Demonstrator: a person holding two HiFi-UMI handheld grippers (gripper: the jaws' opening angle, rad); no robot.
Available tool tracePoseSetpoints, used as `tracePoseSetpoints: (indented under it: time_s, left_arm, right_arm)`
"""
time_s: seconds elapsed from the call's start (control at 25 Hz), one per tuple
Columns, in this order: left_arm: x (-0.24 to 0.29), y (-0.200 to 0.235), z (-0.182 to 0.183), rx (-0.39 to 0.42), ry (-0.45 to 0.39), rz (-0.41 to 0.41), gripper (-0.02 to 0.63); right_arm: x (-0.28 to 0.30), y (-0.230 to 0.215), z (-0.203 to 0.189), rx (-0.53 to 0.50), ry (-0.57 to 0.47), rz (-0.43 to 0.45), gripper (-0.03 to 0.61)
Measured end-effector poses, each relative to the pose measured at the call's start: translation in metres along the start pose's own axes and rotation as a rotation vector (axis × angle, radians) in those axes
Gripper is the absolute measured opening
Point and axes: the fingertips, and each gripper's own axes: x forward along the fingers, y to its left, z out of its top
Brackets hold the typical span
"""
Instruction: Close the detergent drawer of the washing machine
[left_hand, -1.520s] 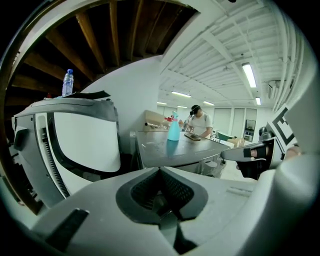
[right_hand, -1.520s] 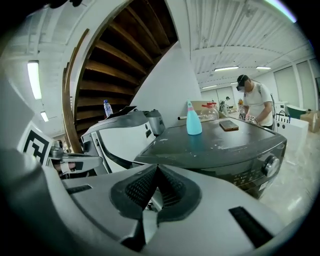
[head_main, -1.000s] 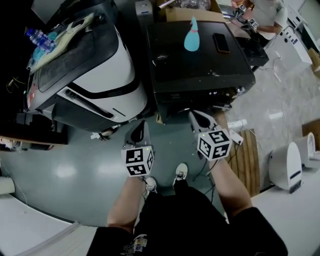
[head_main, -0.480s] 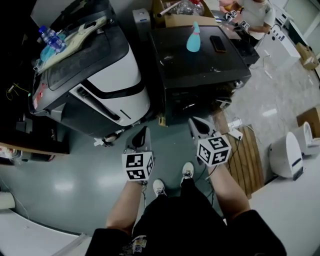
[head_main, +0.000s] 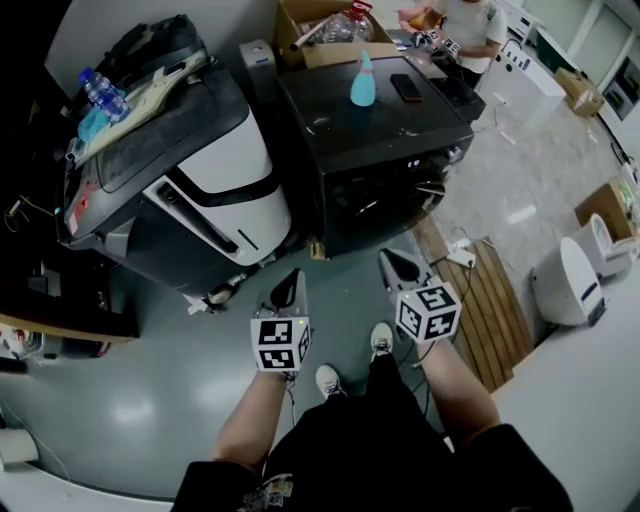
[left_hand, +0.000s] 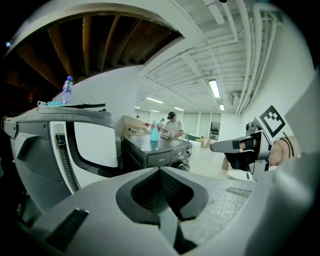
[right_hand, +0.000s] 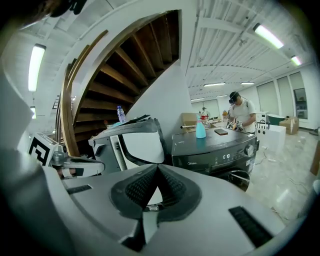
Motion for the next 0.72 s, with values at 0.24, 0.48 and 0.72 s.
tracePoseSetpoints:
  time_s: [0.24,0.48,0.72]
  left_arm:
    - [-0.017,-0.018,-0.017,0.02,0.028,-0.065,0.003]
    - [-0.022,-0.042,-0.023,0.022,0.027,-0.119,0.003]
    - [-0.018,-0.065,-0.023,0.021,0.022,-0.149,0.003]
  right_arm:
    - [-0.031,0.007,-0.018,0.013,0.015,-0.051,-0.003]
    - [-0.057,0.005,-0.027,0.016,0.02,-0.082,-0.002]
    - [-0.074,-0.005,-0.033,0.016,0.019,-0.098,-0.003]
